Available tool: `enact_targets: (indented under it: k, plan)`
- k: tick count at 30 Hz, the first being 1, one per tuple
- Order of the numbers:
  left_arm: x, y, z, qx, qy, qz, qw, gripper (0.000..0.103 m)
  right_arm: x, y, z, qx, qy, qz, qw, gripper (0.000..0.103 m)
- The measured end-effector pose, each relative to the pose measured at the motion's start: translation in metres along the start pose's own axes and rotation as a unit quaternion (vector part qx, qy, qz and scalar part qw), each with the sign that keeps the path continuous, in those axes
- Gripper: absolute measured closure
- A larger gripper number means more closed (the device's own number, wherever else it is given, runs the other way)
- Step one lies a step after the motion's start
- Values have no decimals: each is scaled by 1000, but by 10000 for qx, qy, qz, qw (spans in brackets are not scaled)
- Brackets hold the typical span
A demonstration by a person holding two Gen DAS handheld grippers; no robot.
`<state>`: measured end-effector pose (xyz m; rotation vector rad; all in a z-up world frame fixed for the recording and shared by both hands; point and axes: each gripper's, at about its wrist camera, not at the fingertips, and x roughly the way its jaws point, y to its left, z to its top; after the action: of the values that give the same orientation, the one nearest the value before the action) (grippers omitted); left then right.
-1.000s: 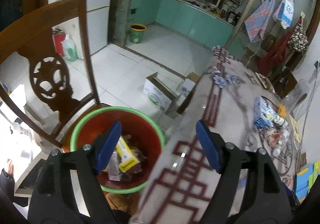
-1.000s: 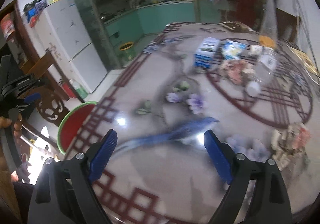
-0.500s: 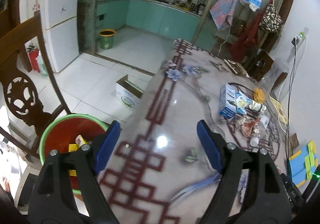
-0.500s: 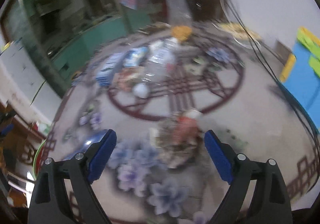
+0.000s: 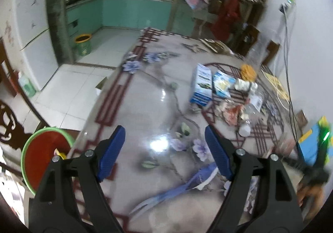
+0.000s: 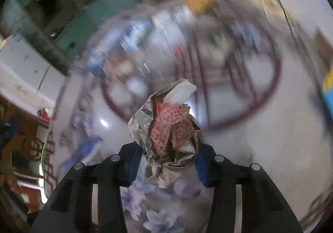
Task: Collect trash
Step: 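Grasp the clear plastic bottle with the left tool while the right tool grasps crumpled red paper and foil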
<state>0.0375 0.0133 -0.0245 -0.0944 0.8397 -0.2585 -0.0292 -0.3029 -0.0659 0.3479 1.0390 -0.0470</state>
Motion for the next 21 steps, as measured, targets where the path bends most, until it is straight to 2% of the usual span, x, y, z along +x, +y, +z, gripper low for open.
enact_targets:
  k: [4,7,9,10,12,14,17,21]
  plan:
    - [16,-19,0,142,109,-225,9996,27,-46,-2,22,-386,-751,157,9963,59]
    - [36,-42,2,371,252,-225,9987,27,-50,-29,18,203,-892,603,9940,58]
    - [51,-63,5,429,388,-377,9976,27,-58,-44,16,553,-1001,784,9903,58]
    - [60,-78,8,390,462,-553,9966,27,-65,-45,17,537,-1162,712,9892,58]
    - [75,-106,15,313,537,-900,9940,27,-91,-48,21,308,-1682,203,9851,58]
    - [96,-151,22,553,582,-1088,9908,27,-103,-54,23,230,-1921,-102,9811,58]
    - [130,-207,28,1109,674,-916,9873,27,-101,-73,25,449,-1854,-119,9816,58]
    - [179,-244,35,1265,971,-669,9849,27,-97,-97,30,923,-1831,85,9787,57]
